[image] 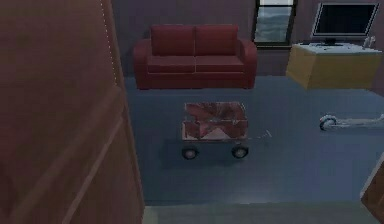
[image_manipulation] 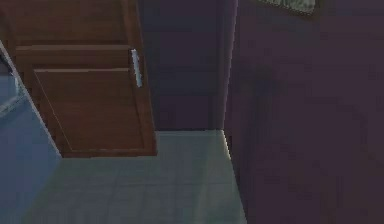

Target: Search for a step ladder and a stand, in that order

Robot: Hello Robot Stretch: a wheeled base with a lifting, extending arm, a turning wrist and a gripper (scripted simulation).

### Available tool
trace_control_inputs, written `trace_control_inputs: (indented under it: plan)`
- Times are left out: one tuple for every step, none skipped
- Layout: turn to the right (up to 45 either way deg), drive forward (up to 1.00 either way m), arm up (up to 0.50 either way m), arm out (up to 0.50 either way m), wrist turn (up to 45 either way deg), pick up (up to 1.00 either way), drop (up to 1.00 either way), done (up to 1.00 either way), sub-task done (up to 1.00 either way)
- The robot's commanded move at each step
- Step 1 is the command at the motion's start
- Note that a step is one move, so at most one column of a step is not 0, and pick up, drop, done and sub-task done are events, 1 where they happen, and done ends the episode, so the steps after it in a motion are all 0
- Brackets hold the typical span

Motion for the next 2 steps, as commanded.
trace_control_inputs:
  plan:
    - [0.0,1.0,0.0,0.0,0.0,0.0,0.0,0.0,0.0]
    - [-6.0,0.0,0.0,0.0,0.0,0.0,0.0,0.0,0.0]
